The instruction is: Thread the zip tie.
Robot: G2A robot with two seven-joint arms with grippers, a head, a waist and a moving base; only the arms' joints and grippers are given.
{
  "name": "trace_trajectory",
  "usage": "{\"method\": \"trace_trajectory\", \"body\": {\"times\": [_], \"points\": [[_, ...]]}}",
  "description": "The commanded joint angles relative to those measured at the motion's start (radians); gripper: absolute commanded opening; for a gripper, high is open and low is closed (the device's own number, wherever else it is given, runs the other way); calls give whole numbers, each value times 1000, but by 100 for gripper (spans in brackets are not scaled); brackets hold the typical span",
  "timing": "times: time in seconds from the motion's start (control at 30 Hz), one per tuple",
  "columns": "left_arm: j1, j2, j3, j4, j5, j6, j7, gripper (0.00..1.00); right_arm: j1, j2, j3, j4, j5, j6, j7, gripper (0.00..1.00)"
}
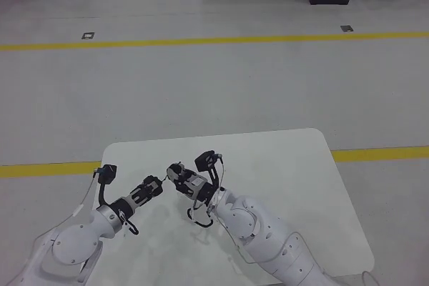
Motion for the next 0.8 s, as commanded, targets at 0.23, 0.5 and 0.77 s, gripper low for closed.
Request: {"method": "trace_trajectory", "body": {"times": [0.23, 0.5, 0.77], "points": [[-2, -1, 1, 0, -19, -4, -5, 0, 12, 4, -12, 25, 3, 0, 21, 0], [-2, -1, -1, -1, -27, -3, -7, 0, 15, 6, -18, 25, 25, 0, 12, 0], [-3, 0, -4, 2, -32, -1, -11, 0, 26, 14, -37, 25, 38, 0, 12, 0]]}}
